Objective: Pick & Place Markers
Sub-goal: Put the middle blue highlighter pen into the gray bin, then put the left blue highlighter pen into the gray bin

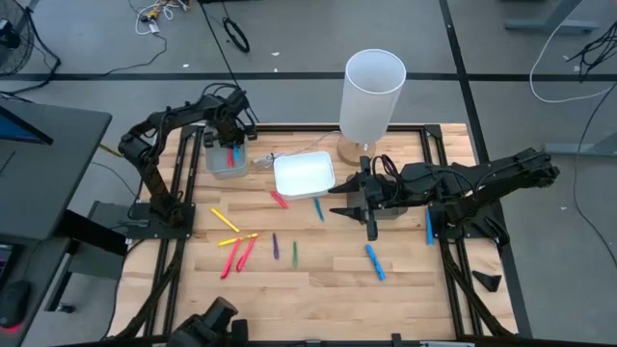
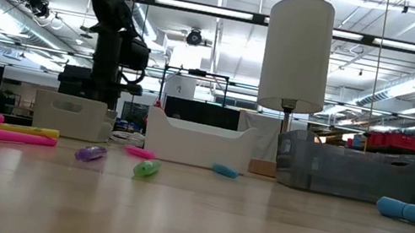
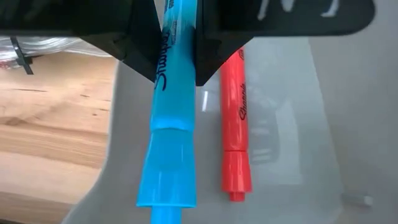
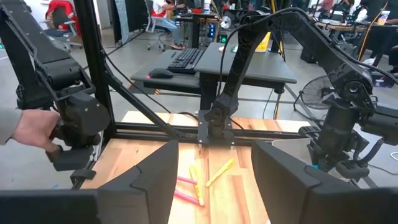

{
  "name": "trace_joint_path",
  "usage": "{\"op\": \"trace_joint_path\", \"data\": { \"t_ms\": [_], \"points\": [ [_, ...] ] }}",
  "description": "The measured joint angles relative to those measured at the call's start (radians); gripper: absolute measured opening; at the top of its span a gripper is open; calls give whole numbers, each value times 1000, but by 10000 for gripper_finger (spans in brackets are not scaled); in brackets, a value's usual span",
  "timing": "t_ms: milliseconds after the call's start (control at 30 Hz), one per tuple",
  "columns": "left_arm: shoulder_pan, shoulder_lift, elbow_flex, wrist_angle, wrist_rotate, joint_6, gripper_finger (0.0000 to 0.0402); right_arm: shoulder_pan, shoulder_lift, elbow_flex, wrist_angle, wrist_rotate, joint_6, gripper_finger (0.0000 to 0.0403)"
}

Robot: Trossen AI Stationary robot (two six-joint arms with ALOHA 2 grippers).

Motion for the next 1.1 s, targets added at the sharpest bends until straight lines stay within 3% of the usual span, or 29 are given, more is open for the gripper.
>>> {"op": "trace_joint_path", "data": {
  "t_ms": [100,333,533,900,1100],
  "points": [
    [0,0,0,0,1,-23,80,0,0,0,0,0,8,204],
    [0,0,0,0,9,-24,172,0,0,0,-5,0,17,204],
    [0,0,0,0,31,-23,222,0,0,0,-5,0,19,204],
    [0,-7,0,3,72,-19,233,0,0,0,-14,0,7,204],
    [-29,-81,1,4,49,30,233,0,0,0,-19,0,2,204]
  ]
}}
